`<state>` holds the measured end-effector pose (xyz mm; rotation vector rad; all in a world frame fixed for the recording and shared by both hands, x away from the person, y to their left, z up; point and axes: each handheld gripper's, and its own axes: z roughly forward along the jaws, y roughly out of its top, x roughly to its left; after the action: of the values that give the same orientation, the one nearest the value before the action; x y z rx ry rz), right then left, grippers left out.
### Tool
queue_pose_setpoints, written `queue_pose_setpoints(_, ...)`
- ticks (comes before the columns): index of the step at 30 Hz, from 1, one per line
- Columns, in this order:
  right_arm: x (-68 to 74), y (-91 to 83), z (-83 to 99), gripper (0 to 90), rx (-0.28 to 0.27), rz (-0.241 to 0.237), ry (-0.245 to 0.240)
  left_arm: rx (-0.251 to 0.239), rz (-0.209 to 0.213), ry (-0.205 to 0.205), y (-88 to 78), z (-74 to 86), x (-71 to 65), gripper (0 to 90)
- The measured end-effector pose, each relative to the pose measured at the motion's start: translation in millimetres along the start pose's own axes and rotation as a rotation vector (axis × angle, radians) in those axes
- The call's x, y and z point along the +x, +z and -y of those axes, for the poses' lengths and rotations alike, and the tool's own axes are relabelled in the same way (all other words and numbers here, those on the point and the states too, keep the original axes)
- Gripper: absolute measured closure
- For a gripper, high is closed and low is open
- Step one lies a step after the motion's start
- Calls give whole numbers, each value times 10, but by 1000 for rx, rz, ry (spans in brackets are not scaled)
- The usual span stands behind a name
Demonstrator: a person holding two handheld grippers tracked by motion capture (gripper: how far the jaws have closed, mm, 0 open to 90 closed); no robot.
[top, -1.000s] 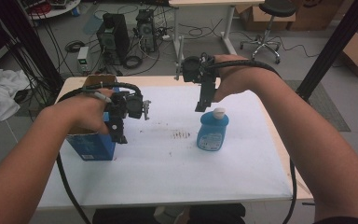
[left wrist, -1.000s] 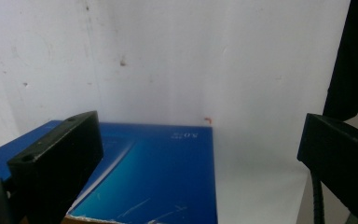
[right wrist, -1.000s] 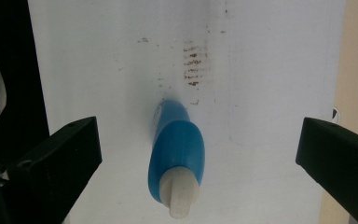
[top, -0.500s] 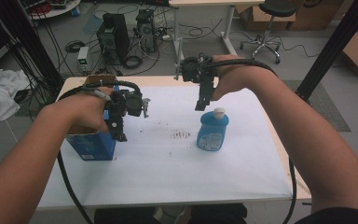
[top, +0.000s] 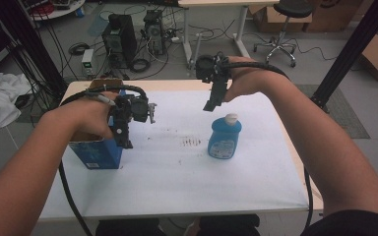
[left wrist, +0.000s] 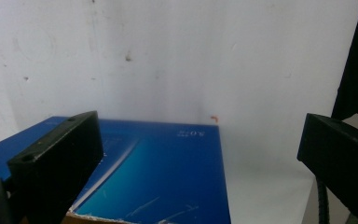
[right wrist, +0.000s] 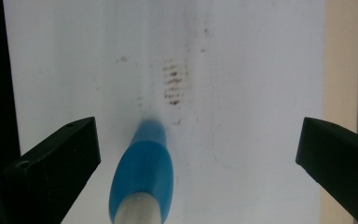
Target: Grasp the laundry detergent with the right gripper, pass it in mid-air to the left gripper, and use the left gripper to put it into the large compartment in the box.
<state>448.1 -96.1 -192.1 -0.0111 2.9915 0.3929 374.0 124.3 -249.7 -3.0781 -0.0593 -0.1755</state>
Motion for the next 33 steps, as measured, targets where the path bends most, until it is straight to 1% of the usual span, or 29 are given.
queue_pose_setpoints(2,-4,-44,44,0,-71,-20,11,16,-7,-4,6,-5,5,6)
queue_pose_setpoints(3,-3,-70,70,0,-109,-17,19,24,-8,-4,7,-10,6,5)
queue_pose_setpoints(5,-1,-131,127,0,-180,-20,30,23,-5,-2,8,-22,1,6)
queue_pose_setpoints(7,7,-200,200,0,-262,-13,47,18,-7,4,9,-37,-5,5)
queue_pose_setpoints(8,7,-225,234,0,-298,-13,47,15,-9,4,8,-42,-7,5)
queue_pose_setpoints(11,21,-292,345,0,-392,-3,68,13,-11,8,-3,-62,-10,5)
queue_pose_setpoints(12,39,-329,436,0,-451,8,80,12,-9,6,-8,-67,-17,5)
queue_pose_setpoints(13,39,-329,436,0,-451,8,80,14,-12,13,-10,-72,-19,5)
queue_pose_setpoints(14,48,-343,483,0,-472,12,86,14,-9,8,-12,-73,-28,5)
queue_pose_setpoints(15,60,-350,532,0,-489,18,93,11,-15,14,-14,-75,-33,5)
queue_pose_setpoints(16,74,-358,596,0,-502,29,100,13,-12,11,-19,-75,-41,5)
queue_pose_setpoints(17,88,-362,648,0,-512,33,109,12,-14,17,-22,-75,-40,5)
queue_pose_setpoints(19,111,-373,760,0,-539,38,122,16,-13,14,-27,-71,-48,5)
queue_pose_setpoints(20,119,-378,802,0,-544,41,129,9,-17,12,-23,-66,-52,5)
queue_pose_setpoints(24,173,-404,1061,0,-584,52,152,14,-18,14,-27,-62,-64,5)
queue_pose_setpoints(26,201,-419,1177,0,-608,63,162,9,-17,11,-22,-56,-74,5)
queue_pose_setpoints(28,237,-431,1330,0,-638,68,181,8,-17,10,-21,-50,-80,5)
queue_pose_setpoints(30,270,-434,1452,0,-654,78,194,2,-20,5,-17,-41,-87,5)
queue_pose_setpoints(31,290,-431,1520,0,-666,79,200,10,-21,16,-22,-39,-82,5)
queue_pose_setpoints(33,335,-421,1658,0,-684,91,211,8,-20,16,-16,-31,-84,4)
